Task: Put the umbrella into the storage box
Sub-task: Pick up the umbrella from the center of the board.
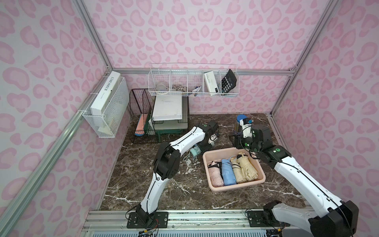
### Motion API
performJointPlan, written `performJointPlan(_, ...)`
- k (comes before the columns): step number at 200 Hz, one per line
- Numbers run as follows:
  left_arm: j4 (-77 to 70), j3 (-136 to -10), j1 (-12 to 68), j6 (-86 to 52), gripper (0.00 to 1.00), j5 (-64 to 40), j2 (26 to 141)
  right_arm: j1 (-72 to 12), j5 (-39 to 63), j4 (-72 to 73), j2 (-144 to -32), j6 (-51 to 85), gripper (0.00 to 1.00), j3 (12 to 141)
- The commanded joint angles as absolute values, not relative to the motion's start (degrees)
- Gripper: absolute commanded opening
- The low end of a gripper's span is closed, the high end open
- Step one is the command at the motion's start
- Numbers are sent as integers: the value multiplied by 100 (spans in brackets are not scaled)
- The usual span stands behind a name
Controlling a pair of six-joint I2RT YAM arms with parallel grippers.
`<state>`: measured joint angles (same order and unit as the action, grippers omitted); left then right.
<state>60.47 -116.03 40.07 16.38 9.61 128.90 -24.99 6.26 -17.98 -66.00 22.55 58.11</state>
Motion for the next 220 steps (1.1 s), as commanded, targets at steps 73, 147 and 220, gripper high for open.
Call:
performJointPlan(73,6136,-11711,3832,1681,31,1139,11742,-1825,1559,-1543,-6405,2682,61,5905)
performJointPlan(147,4904,-10971,4029,2175,30,124,10613,-1556,4199,-1653,-7060,2957,69,6117)
performJointPlan(220,4789,-10840,4174,2159,30,-475,10459,-1628,4969,-762,-7438,3670,78,6025)
